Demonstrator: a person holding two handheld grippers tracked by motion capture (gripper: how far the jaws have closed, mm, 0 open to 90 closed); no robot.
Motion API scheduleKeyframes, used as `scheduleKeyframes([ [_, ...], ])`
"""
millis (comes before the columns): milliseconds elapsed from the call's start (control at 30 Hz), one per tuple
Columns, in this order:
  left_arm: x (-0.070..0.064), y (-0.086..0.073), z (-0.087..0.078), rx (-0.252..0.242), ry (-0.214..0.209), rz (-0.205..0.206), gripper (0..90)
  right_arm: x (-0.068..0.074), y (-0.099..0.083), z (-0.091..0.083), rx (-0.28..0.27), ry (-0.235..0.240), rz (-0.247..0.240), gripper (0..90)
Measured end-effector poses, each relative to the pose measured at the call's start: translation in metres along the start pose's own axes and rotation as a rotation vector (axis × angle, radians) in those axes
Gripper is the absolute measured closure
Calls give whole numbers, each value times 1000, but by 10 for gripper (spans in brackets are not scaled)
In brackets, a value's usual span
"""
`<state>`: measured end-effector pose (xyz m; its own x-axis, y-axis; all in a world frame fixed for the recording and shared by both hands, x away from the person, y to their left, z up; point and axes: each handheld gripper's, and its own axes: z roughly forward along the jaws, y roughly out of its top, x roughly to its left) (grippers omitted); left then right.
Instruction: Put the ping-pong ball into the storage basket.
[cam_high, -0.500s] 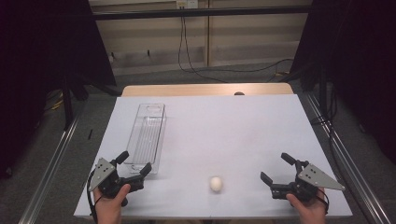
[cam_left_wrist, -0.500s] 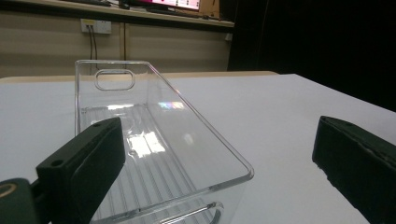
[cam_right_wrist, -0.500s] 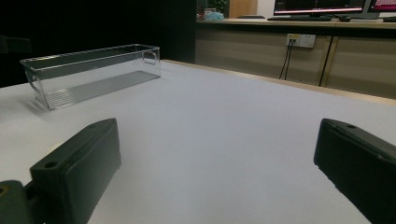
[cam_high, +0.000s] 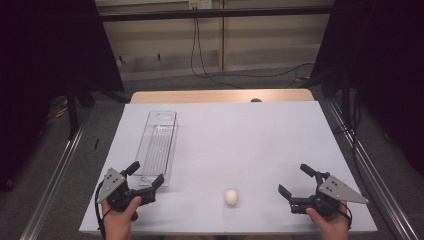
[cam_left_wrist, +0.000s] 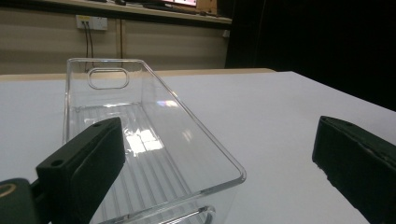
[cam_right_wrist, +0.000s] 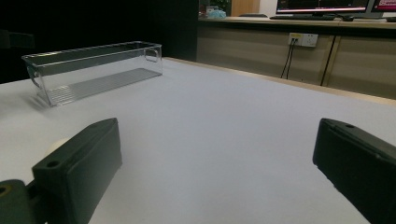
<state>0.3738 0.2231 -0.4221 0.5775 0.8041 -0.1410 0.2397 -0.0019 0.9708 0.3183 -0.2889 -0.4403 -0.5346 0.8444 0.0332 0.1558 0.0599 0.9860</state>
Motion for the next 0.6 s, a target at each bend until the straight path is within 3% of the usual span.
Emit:
scheduleKeyframes([
  [33, -2, 0, 1, -10, -2, -16, 26, 0, 0, 0, 0, 0, 0, 6],
  [600, -16, 8, 12, 5, -51, 12, 26, -1, 1, 0, -4, 13, -13, 7],
])
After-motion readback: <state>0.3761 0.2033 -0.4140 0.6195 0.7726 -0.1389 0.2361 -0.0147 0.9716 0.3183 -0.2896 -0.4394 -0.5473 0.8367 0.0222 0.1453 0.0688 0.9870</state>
